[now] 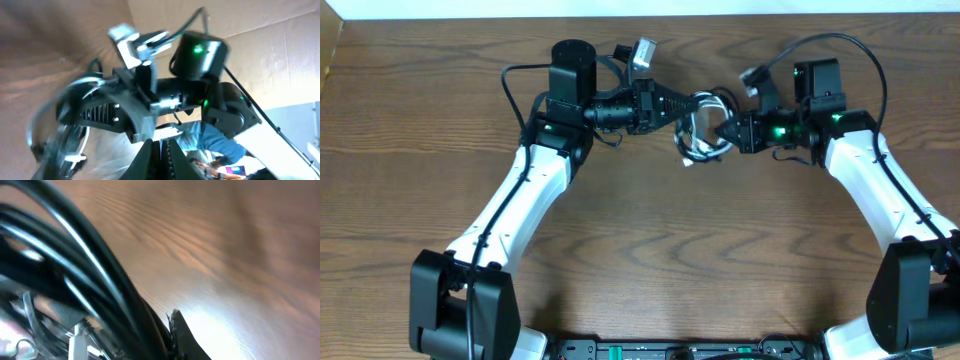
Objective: Untangle cables
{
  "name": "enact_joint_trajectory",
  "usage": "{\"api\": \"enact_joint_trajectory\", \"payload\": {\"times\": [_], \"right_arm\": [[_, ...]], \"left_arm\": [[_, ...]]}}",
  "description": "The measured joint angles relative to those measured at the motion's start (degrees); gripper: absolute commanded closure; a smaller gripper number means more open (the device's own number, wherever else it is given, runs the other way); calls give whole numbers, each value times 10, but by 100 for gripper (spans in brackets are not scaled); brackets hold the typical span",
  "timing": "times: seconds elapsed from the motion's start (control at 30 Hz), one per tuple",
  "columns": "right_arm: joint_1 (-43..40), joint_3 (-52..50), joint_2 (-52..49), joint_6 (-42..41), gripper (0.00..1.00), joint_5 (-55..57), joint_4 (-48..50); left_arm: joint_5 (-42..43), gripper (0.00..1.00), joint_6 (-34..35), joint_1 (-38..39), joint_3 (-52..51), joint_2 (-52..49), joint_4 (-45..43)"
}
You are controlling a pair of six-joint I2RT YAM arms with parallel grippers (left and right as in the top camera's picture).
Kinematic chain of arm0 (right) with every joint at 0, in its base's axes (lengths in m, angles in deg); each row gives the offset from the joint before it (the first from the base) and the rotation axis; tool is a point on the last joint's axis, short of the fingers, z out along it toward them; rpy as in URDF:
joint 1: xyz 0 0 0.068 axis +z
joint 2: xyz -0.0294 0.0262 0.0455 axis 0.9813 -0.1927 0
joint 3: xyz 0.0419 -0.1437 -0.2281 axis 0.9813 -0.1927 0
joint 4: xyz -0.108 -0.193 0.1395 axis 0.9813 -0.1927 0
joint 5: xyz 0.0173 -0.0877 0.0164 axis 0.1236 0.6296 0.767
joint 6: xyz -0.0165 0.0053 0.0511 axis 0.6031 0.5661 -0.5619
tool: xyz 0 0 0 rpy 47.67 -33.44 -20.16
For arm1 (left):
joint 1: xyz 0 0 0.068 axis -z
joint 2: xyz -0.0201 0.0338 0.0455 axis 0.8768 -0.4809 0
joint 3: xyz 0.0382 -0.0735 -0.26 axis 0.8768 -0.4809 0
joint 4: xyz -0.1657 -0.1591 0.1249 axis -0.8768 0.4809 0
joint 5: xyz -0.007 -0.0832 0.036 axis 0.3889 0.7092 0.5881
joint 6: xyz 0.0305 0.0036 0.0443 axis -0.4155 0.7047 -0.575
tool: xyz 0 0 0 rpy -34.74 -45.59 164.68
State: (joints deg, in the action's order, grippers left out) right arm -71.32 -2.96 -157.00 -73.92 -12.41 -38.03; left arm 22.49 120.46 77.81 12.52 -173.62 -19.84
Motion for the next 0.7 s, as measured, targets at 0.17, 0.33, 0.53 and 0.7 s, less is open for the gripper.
{"api": "enact_joint_trajectory", "payload": {"times": [0.17,0.33,0.53,0.7], "right_arm": [[-78,-6,0,-11,99,49,-71],[-131,-6,0,-14,99,69,-124],[-159,-7,0,-2,99,78,-147],[-158,-7,0,1,99,62,-148]], "left_arm": [[-21,93,-47,-16,0,0,17],[-63,92,-97,-37,0,0,96],[-82,67,-180,-52,0,0,178],[-87,51,-228,-50,0,0,195]]}}
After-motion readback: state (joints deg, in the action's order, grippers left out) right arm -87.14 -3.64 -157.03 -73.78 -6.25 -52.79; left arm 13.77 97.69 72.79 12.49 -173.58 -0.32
